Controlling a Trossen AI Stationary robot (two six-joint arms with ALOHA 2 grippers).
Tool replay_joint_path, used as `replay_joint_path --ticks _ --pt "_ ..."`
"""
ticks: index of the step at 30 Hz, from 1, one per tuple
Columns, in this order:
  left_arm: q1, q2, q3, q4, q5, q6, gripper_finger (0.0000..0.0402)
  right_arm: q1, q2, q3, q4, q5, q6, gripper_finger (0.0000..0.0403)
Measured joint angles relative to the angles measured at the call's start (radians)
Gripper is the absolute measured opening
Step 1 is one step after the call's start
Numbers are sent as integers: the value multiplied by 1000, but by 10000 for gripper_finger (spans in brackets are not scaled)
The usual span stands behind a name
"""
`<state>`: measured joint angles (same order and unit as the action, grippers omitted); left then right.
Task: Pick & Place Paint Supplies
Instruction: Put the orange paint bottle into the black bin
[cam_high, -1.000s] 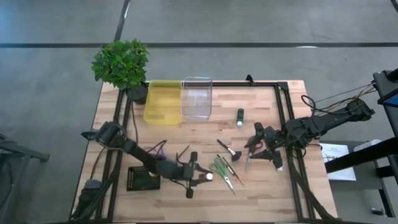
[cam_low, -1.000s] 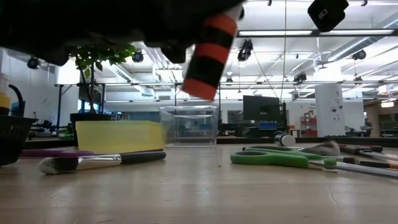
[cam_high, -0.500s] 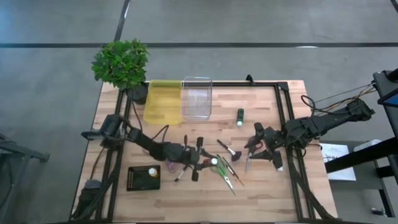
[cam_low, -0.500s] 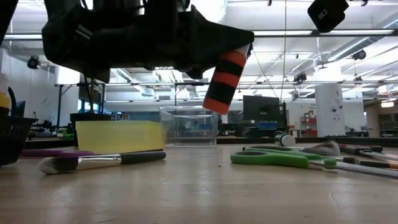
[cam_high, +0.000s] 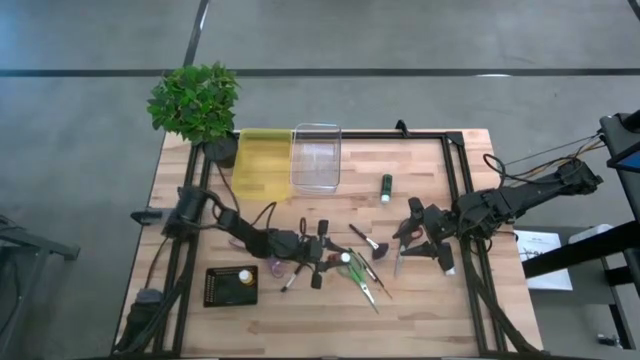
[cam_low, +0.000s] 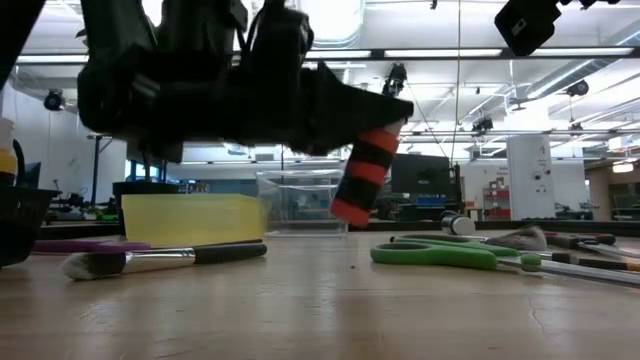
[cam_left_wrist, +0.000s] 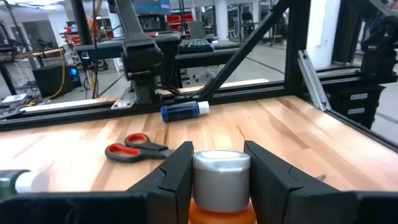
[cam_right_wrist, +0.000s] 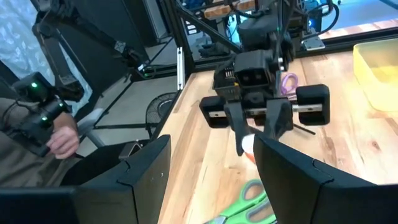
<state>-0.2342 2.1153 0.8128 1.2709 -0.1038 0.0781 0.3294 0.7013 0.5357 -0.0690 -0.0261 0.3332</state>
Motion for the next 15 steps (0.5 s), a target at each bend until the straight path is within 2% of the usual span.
replay_joint_path --ticks 3,15 --pt "13 38 -2 83 0 -6 117 0 0 0 0 0 2 228" --pt "29 35 -50 120 -20 -22 117 0 0 -2 -1 1 0 228"
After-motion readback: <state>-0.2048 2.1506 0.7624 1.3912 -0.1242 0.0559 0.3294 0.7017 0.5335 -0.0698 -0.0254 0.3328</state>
